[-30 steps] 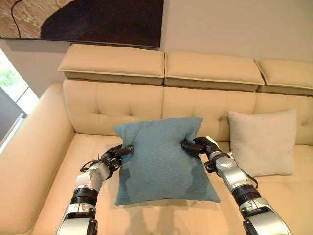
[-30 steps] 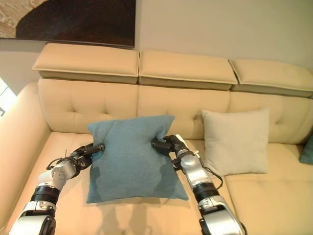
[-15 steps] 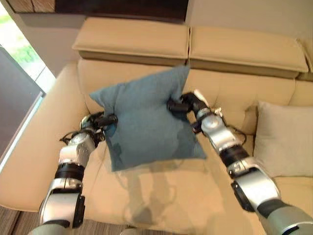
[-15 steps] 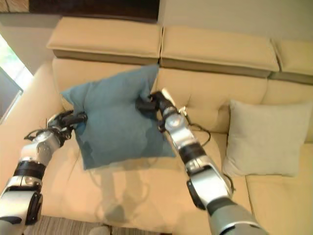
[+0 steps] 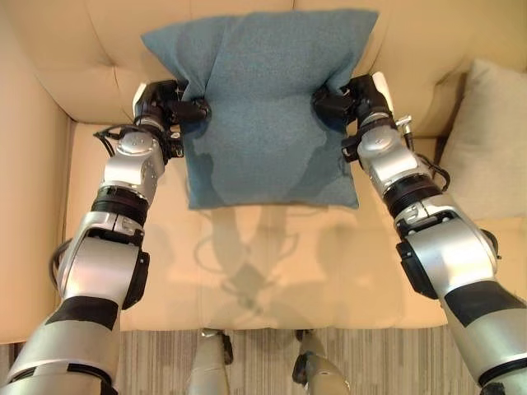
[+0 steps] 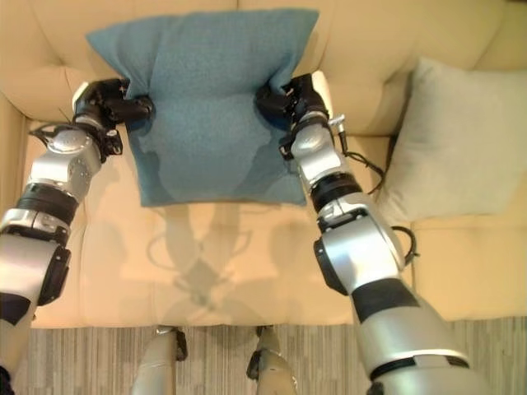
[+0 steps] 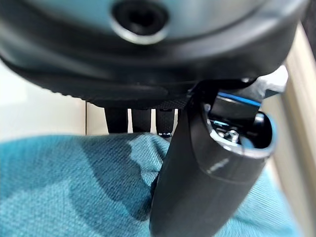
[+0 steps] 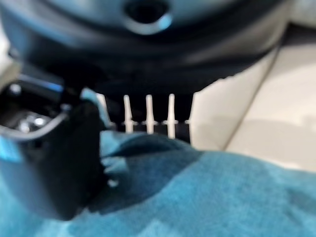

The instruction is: Pick up all the scattered cushions and arrange them neatly on the sofa.

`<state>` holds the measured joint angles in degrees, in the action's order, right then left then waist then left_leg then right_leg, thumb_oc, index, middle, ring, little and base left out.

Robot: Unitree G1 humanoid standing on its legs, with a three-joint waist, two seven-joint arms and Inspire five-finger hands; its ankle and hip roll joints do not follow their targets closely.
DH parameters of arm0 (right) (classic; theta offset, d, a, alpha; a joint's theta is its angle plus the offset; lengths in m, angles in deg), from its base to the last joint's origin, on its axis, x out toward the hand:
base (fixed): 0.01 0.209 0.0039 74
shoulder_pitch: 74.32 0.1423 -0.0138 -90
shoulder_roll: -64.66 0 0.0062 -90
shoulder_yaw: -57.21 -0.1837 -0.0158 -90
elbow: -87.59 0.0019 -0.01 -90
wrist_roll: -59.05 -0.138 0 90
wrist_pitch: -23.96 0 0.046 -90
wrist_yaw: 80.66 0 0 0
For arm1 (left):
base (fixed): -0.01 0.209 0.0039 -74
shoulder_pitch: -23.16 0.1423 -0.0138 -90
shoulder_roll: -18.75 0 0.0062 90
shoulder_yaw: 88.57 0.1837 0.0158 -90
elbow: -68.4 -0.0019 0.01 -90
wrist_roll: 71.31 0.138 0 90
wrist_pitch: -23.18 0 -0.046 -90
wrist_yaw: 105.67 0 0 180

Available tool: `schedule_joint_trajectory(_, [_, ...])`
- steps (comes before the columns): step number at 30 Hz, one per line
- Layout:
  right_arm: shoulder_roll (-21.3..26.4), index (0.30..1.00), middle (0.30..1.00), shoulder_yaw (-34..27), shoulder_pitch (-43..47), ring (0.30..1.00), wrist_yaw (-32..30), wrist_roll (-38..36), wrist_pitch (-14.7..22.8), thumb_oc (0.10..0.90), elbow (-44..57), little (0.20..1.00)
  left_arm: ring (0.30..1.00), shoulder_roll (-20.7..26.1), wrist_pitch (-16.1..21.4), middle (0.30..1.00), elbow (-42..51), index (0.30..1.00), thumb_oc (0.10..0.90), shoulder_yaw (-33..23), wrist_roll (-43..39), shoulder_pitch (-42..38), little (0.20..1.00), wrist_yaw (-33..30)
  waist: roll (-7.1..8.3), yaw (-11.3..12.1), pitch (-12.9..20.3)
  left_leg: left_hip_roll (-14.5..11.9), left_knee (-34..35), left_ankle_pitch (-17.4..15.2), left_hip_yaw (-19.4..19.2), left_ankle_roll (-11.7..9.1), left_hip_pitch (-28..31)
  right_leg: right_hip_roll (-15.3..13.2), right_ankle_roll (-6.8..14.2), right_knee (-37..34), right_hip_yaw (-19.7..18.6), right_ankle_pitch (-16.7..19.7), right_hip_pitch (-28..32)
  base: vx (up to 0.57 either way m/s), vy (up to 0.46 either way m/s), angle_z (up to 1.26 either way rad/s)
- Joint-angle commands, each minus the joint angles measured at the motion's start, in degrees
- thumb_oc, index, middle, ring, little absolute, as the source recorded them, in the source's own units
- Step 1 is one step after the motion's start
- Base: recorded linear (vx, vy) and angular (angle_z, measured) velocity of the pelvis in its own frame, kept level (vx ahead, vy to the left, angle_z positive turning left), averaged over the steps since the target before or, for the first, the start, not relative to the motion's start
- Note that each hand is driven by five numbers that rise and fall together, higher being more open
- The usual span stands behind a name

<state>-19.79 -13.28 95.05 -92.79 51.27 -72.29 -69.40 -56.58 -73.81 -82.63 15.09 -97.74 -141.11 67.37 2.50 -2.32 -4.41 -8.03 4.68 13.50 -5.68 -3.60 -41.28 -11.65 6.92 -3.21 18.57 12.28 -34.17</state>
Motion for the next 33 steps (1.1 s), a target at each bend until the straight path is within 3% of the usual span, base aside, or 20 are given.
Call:
schedule_joint_trajectory(1, [5.05, 0.300, 0.300, -2.63, 11.57, 0.300, -4.68, -6.31, 7.47, 0.400, -1.50, 0.300, 0.300, 8.31, 11.04, 0.300, -3.94, 0.300, 0.400, 4.84, 2.18, -16.24, 0.300, -8.66, 0.76, 1.74, 2.36, 3.11, 0.32, -3.14, -0.33, -2.71, -0.34, -0.79, 7.46, -1.79, 1.82, -7.01, 5.57, -0.01, 0.011, -0.05])
schedule_joint_trajectory(4, [5.35, 0.300, 0.300, -3.21, 11.34, 0.300, -6.50, -7.44, 9.60, 0.400, -0.36, 0.300, 0.300, 9.29, 12.78, 0.300, -2.89, 0.300, 0.400, 4.54, 3.36, -16.42, 0.300, -12.21, 0.76, 1.89, 2.61, 3.24, 0.32, -3.07, -0.43, -2.75, -1.64, -1.19, 7.59, -1.79, 1.78, -6.91, 4.10, 0.01, 0.017, 0.28])
schedule_joint_trajectory(5, [5.31, 0.300, 0.300, -3.31, 10.73, 0.300, -7.72, -7.43, 11.23, 0.400, 1.07, 0.300, 0.300, 9.56, 14.66, 0.300, -1.24, 0.300, 0.400, 3.37, 3.42, -16.29, 0.300, -16.26, 0.81, 1.97, 2.61, 3.24, 0.32, -3.01, -0.39, -2.83, -2.22, -1.36, 7.73, -1.79, 1.75, -6.97, 3.54, 0.02, 0.000, -0.13])
schedule_joint_trajectory(8, [5.76, 0.300, 0.300, -3.22, 10.16, 0.300, -9.06, -7.34, 11.76, 0.400, 1.83, 0.300, 0.300, 10.44, 16.01, 0.300, -0.59, 0.300, 0.400, 3.02, 4.68, -16.19, 0.300, -20.10, 0.83, 1.96, 2.96, 2.95, 0.32, -2.93, -0.34, -2.95, -2.77, -1.46, 8.01, -1.79, 1.80, -6.92, 2.90, 0.02, -0.021, -0.20])
schedule_joint_trajectory(21, [3.05, 0.300, 0.300, -1.05, 12.25, 0.300, -7.36, -5.40, 8.45, 0.400, -6.77, 0.300, 0.300, 12.24, 14.95, 0.300, -11.02, 0.300, 0.400, 5.87, 11.59, -18.07, 0.300, -30.54, 0.99, 1.46, 2.16, 2.44, 0.32, -2.75, -0.59, -2.93, -3.34, -1.76, 8.07, -1.79, 1.59, -6.49, 1.99, 0.00, -0.001, -0.01])
schedule_joint_trajectory(25, [2.00, 0.300, 0.300, -0.29, 13.24, 0.300, -6.29, -4.34, 6.69, 0.400, -10.04, 0.300, 0.300, 11.93, 14.76, 0.300, -11.26, 0.300, 0.400, 6.00, 12.89, -17.25, 0.300, -29.95, 1.05, 1.18, 2.21, 2.43, 0.32, -2.75, -0.50, -2.90, -3.66, -1.80, 8.08, -1.79, 1.62, -6.42, 1.86, 0.00, 0.000, 0.00])
schedule_joint_trajectory(26, [1.66, 0.300, 0.300, 0.64, 13.82, 0.300, -5.67, -3.38, 5.66, 0.400, -12.43, 0.300, 0.540, 11.34, 14.09, 0.540, -11.66, 0.540, 0.560, 6.08, 12.75, -16.63, 0.540, -27.46, 0.99, 1.17, 2.10, 2.38, 0.32, -2.68, -0.37, -2.91, -3.77, -1.85, 8.08, -1.79, 1.56, -6.43, 1.88, 0.00, 0.000, 0.00])
schedule_joint_trajectory(27, [1.26, 0.552, 0.552, -0.14, 14.29, 0.552, -6.12, -3.47, 4.91, 0.568, -14.65, 0.552, 0.900, 10.55, 12.64, 0.900, -13.45, 0.900, 0.800, 5.67, 10.59, -16.44, 0.900, -23.40, 0.92, 1.16, 2.12, 2.43, 0.32, -2.64, -0.43, -2.92, -3.77, -1.81, 8.08, -1.79, 1.57, -6.42, 1.93, 0.00, 0.000, 0.00])
schedule_joint_trajectory(28, [1.24, 0.829, 0.829, -0.15, 14.36, 0.829, -6.11, -3.47, 4.95, 0.753, -14.73, 0.829, 0.900, 10.60, 12.66, 0.900, -13.53, 0.900, 0.800, 5.73, 10.52, -16.53, 0.900, -23.29, 0.94, 1.15, 2.09, 2.43, 0.32, -2.65, -0.43, -2.92, -3.76, -1.81, 8.08, -1.79, 1.57, -6.43, 1.94, 0.00, 0.000, 0.00])
schedule_joint_trajectory(29, [1.10, 0.900, 0.900, -0.53, 14.87, 0.900, -6.50, -3.52, 4.83, 0.800, -17.01, 0.900, 0.900, 9.59, 10.25, 0.900, -17.05, 0.900, 0.800, 4.78, 6.95, -17.13, 0.900, -19.43, 0.86, 1.17, 2.06, 2.48, 0.32, -2.55, -0.42, -2.93, -3.75, -1.83, 8.08, -1.79, 1.49, -6.38, 1.95, 0.00, 0.000, 0.00])
schedule_joint_trajectory(33, [0.82, 0.900, 0.900, -0.34, 15.62, 0.900, -4.85, -3.02, 3.30, 0.800, -22.31, 0.900, 0.900, 8.85, 4.70, 0.900, -22.82, 0.900, 0.800, -2.34, -3.54, -16.41, 0.900, -9.48, 0.87, 1.41, 2.16, 2.73, 0.32, -2.66, -0.38, -2.96, -2.88, -2.05, 8.08, -1.79, 1.63, -6.54, 3.02, 0.00, 0.000, 0.00])
